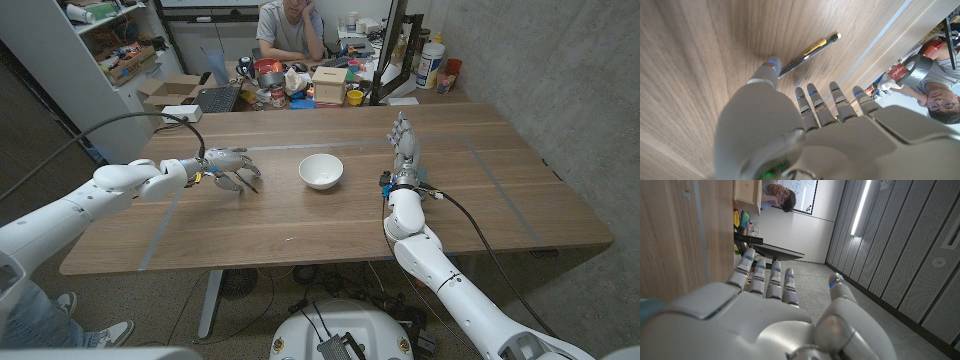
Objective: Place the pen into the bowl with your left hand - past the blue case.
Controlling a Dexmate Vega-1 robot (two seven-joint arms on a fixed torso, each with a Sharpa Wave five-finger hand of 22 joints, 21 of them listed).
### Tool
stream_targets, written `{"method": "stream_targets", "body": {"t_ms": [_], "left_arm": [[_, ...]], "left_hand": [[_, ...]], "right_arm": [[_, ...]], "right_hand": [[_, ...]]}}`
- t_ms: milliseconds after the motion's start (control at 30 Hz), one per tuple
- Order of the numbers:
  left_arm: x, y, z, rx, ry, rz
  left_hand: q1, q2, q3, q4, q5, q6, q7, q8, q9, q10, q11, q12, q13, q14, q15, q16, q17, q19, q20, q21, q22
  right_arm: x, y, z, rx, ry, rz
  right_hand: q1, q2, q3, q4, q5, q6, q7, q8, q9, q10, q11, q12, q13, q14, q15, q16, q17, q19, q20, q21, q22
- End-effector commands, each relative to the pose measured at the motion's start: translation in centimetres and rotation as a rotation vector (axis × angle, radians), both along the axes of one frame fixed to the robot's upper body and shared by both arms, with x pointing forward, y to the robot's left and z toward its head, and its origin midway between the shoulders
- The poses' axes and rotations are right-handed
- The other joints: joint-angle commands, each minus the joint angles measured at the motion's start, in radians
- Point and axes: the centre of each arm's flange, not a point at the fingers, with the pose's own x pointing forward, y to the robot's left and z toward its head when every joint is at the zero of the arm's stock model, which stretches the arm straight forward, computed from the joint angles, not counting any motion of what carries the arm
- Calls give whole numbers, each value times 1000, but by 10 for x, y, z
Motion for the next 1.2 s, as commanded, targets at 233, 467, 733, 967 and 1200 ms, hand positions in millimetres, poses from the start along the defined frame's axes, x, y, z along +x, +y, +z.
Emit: {"method": "stream_targets", "body": {"t_ms": [233, 467, 733, 967, 1200], "left_arm": [[8, 2, -13, -66, 2, -17], [8, -3, -16, -70, -1, -23], [6, -10, -24, -65, -34, -29], [7, -9, -37, -96, -38, -15], [8, -8, -57, -145, -50, 13]], "left_hand": [[64, 27, -36, 7, 11, 312, -1, 112, 8, 284, 0, 18, 4, 95, -151, 4, 4, 46, -14, 4, 0], [78, 31, -38, 7, 8, 360, -2, 128, 8, 329, 0, 16, 3, 123, -152, 8, 5, 60, -20, 6, 0], [80, 30, -40, 7, 7, 367, -3, 129, 7, 338, 0, 12, 3, 132, -152, 9, 6, 67, -19, 7, 0], [79, 27, -42, 8, 6, 359, -3, 123, 5, 331, 0, 5, 2, 134, -152, 7, 6, 69, -19, 7, 0], [82, 31, -41, 11, 6, 392, 0, 130, 2, 364, 0, 4, 1, 156, -153, 9, 6, 82, -27, 9, 0]], "right_arm": [[12, 7, -3, 3, 24, 22], [12, 4, -1, 4, 20, 23], [15, 4, 3, 0, 16, 33], [18, 2, 3, 0, 16, 38], [22, 3, 2, -4, 26, 46]], "right_hand": [[1, -6, -2, 1, 3, 6, -6, 0, 5, 9, -3, -4, 4, 9, 0, -2, 5, 6, 7, -6, 3], [1, -6, -3, 1, 3, 6, -9, 0, 5, 8, -2, -5, 4, 9, 2, -2, 5, 7, 9, -8, 4], [2, -6, -4, 2, 3, 4, -12, -1, 5, 6, -2, -7, 4, 10, 3, -2, 5, 7, 11, -11, 4], [2, -6, -5, 3, 2, 3, -13, -2, 5, 6, -2, -7, 4, 9, 3, -3, 5, 7, 11, -13, 4], [2, -6, -6, 3, 2, 3, -13, -2, 5, 4, -1, -8, 5, 8, 4, -4, 6, 7, 11, -16, 4]]}}
